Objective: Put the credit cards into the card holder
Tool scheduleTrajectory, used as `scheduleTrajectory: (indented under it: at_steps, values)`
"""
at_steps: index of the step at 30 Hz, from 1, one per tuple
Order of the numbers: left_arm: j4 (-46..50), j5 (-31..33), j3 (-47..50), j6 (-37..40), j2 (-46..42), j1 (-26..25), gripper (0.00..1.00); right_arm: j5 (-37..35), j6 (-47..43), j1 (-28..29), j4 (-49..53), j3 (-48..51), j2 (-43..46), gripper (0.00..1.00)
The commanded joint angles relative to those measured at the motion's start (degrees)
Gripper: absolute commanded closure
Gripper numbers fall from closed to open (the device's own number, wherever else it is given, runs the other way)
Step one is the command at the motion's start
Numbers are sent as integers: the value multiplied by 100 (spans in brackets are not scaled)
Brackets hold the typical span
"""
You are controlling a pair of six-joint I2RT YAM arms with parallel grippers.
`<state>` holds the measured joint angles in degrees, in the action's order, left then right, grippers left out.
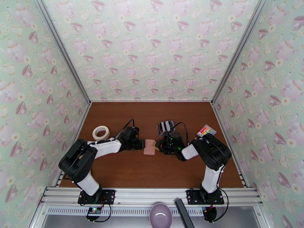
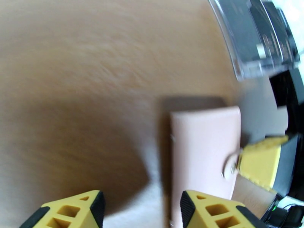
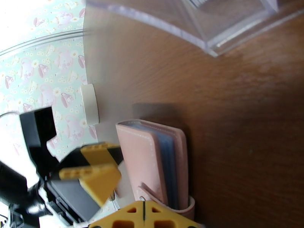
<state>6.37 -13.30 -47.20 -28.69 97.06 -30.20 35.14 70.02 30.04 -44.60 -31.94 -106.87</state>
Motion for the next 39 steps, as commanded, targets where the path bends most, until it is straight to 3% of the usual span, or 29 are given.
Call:
scheduleTrajectory:
  at_steps: [1,7,22,26,32,39]
  values:
    - [-363,-487,-296,110,360,83,45,-114,43,61,232,-105,-122,97]
    - [-360,-1063,-831,333,817,100,48,-95,30,69,306,-163,-125,97]
    - [235,-1105,-1453,583,1223,110,71,19,-127,133,709,-383,-135,97]
    - [144,-1125,-1268,547,1050,109,71,44,-86,129,716,-297,29,97]
    - [183,-1247,-1249,577,998,114,62,25,12,129,743,-185,404,97]
    - [514,-1368,-1540,875,1370,95,67,-180,173,130,749,-111,607,96]
